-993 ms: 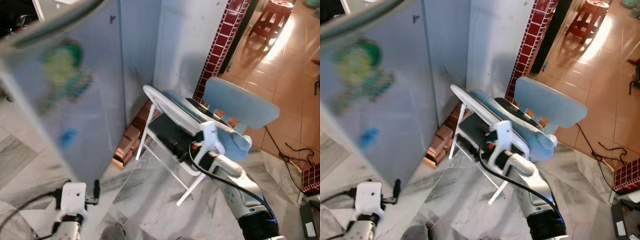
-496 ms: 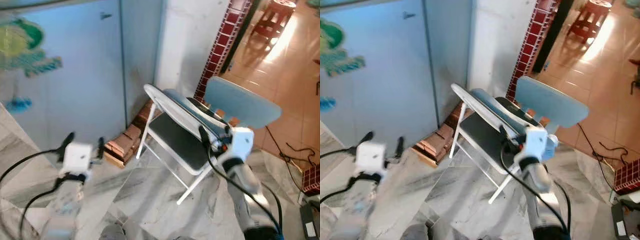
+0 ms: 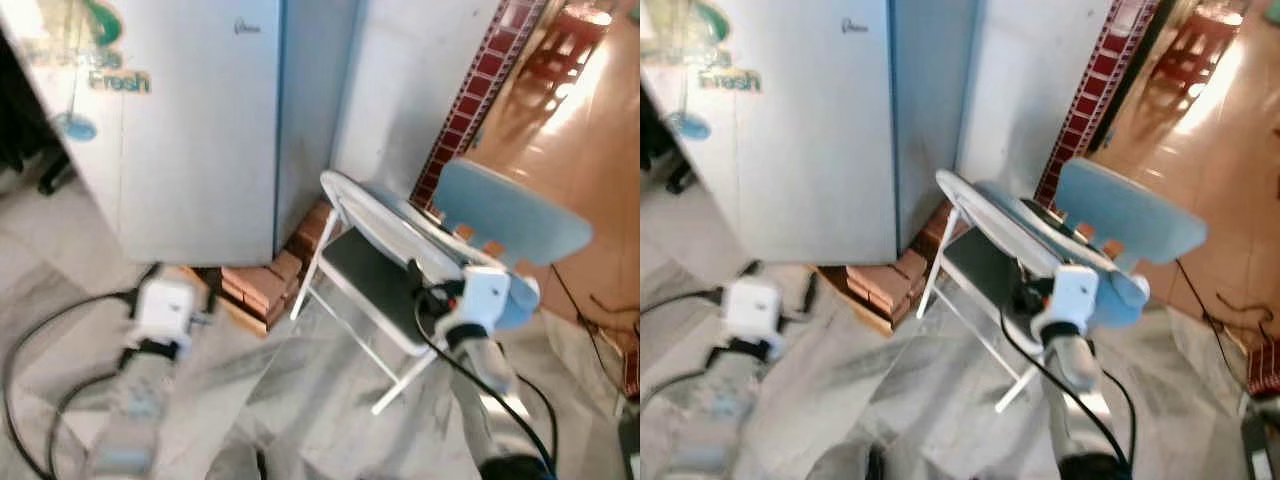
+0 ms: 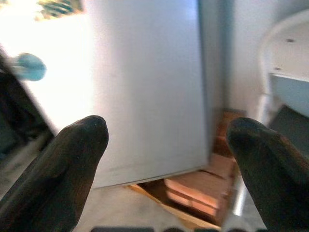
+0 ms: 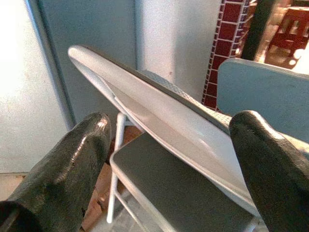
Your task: Restocking fridge
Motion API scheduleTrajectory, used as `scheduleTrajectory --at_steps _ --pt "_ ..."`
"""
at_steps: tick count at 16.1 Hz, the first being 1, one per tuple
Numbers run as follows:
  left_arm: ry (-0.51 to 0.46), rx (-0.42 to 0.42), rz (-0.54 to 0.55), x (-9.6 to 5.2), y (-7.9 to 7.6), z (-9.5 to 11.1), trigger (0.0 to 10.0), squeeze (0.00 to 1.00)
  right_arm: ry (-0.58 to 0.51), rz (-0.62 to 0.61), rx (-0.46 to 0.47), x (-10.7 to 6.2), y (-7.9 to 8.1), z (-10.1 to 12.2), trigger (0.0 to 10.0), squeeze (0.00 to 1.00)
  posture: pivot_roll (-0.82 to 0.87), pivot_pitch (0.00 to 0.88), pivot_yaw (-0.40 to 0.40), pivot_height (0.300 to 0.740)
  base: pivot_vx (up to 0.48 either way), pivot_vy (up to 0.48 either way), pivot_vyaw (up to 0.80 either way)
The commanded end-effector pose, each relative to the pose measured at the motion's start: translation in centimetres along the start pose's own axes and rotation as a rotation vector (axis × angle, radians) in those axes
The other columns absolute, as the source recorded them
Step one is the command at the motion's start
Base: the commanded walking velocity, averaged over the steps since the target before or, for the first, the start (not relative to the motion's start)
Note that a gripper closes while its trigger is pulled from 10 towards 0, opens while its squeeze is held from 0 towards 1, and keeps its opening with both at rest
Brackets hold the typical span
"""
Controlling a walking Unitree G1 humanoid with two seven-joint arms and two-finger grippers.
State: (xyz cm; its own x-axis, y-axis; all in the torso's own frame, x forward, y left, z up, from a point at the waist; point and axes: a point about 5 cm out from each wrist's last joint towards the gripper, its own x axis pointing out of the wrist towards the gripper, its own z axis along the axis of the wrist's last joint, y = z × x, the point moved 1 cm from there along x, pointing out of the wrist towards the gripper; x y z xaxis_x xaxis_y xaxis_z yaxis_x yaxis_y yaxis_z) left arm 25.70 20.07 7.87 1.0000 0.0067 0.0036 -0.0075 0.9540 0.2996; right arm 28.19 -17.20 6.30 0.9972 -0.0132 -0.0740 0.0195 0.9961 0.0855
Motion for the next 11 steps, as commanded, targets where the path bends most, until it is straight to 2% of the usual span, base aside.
scheduleTrajectory --at_steps 1,2,4,6,11 --pt "0.002 -0.015 0.010 0.1 0.1 0.0 10.0 0.00 0.017 -0.071 -0.020 -0.3 -1.7 -0.5 10.0 0.00 0.14 0.063 -0.078 0.740 0.000 0.480 0.00" --pt "0.004 -0.012 0.007 0.0 0.1 -0.1 10.0 0.00 0.020 -0.042 0.007 -0.3 -1.4 -0.4 10.0 0.00 0.14 0.060 -0.075 0.740 0.000 0.480 0.00" --pt "0.000 -0.019 0.007 0.2 0.2 0.1 10.0 0.00 -0.018 -0.053 -0.010 -0.7 -1.5 0.0 10.0 0.00 0.14 0.059 -0.072 0.740 0.000 0.480 0.00" --pt "-0.002 -0.026 0.000 0.5 -0.1 0.2 10.0 0.00 0.003 -0.064 -0.006 -1.0 -1.8 -0.5 10.0 0.00 0.12 0.052 -0.067 0.740 0.000 0.480 0.00" --pt "-0.001 -0.053 -0.021 0.8 -1.1 0.0 10.0 0.00 -0.007 -0.068 -0.005 -1.2 -2.4 -0.3 10.0 0.00 0.10 0.042 -0.065 0.740 0.000 0.480 -0.78"
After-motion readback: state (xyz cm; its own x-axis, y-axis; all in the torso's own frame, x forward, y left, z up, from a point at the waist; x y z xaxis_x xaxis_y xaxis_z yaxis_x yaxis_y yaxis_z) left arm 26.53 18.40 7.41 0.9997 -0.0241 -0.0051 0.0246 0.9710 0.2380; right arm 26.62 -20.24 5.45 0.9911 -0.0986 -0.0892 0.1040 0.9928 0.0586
